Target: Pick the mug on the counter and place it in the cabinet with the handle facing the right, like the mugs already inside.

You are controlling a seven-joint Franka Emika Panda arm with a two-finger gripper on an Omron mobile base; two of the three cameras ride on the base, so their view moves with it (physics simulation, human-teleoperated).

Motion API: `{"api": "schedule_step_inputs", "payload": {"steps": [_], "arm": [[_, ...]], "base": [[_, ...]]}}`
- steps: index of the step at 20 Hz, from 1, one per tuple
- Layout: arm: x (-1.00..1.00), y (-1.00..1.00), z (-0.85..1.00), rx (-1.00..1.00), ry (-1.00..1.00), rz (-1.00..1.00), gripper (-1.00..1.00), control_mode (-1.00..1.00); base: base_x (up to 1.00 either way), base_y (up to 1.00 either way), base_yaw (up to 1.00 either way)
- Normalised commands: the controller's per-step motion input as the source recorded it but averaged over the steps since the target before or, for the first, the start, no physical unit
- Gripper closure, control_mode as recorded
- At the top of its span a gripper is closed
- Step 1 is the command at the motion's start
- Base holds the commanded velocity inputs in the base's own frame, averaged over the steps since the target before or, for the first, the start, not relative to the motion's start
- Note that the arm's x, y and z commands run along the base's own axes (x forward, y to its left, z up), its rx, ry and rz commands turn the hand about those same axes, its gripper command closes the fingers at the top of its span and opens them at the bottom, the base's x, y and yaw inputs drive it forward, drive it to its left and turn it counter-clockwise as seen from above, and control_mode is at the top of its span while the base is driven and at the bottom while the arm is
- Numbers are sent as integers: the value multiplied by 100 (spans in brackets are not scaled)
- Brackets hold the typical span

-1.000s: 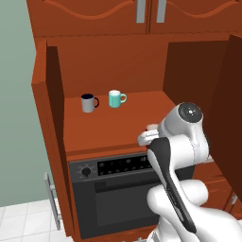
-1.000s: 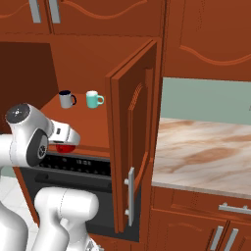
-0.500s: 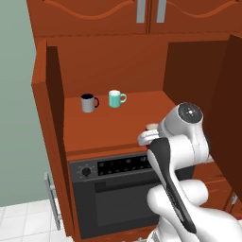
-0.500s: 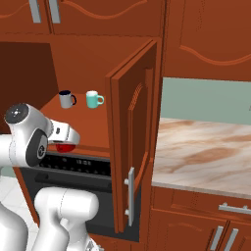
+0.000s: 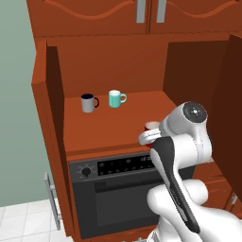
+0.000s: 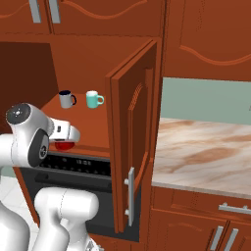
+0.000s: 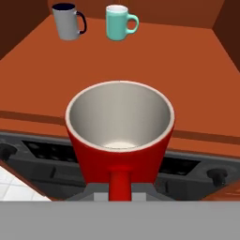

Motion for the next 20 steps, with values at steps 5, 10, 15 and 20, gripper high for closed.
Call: {"api": "schedule_step_inputs", "payload": {"steps": [5, 10, 15, 20], "arm": [[0, 0, 18, 0, -4, 5, 100, -100], [1, 0, 2, 0, -1, 5, 100, -100], [11, 0, 0, -1, 0, 6, 100, -100], [14, 0, 0, -2, 0, 6, 100, -100]], "base": [[0, 0, 0], [0, 0, 0], [0, 0, 0], [0, 0, 0]]}}
